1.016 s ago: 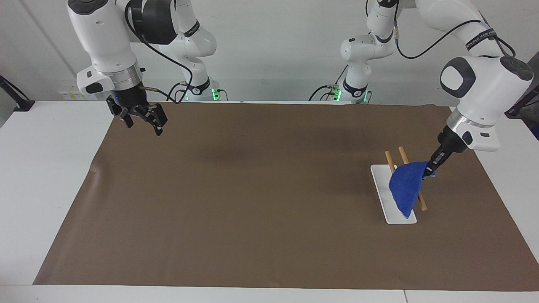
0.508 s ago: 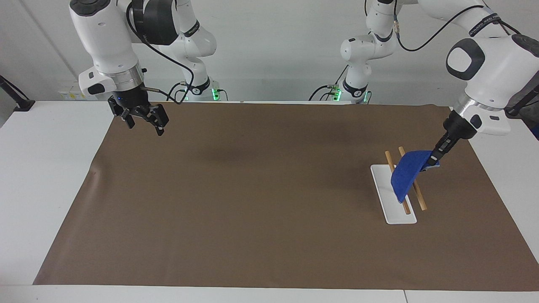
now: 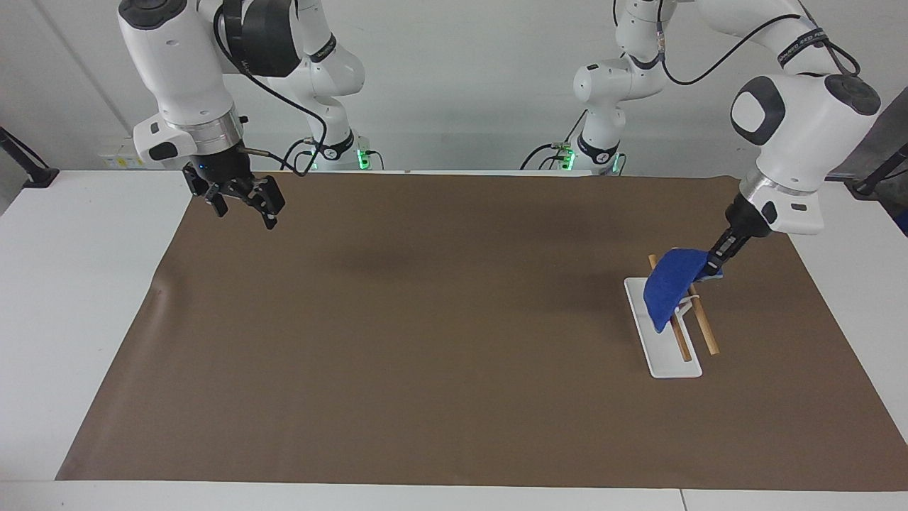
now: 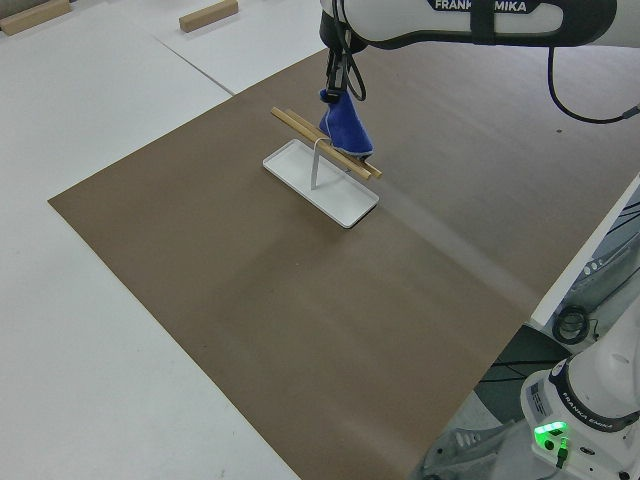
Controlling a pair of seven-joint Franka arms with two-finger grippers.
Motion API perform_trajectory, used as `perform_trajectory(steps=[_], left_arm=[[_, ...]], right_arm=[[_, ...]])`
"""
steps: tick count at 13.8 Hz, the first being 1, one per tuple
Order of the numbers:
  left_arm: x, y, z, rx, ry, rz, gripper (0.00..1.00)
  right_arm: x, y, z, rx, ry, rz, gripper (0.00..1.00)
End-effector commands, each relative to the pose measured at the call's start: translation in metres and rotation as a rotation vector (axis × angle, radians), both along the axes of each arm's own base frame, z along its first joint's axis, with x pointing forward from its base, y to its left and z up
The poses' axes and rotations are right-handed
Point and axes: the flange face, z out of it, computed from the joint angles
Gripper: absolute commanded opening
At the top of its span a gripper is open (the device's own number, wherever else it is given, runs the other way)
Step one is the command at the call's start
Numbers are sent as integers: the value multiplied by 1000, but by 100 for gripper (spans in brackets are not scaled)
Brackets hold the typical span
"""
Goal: Right arm passes towel to left arm to hang
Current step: 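Lower the towel with the left gripper over the wooden sticks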
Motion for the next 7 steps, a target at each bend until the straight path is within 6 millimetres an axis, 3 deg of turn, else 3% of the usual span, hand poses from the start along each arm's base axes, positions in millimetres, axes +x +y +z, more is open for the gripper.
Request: perform_trajectory(steps=[1,7], left_arm=[[-2,7,0,62,-57,-25,0],[12,12,-23,117,-102,-51,0]], right_arm=[[-8,-1,1,20,-1,26,100],[-7,-1,0,20,-9,28,100]])
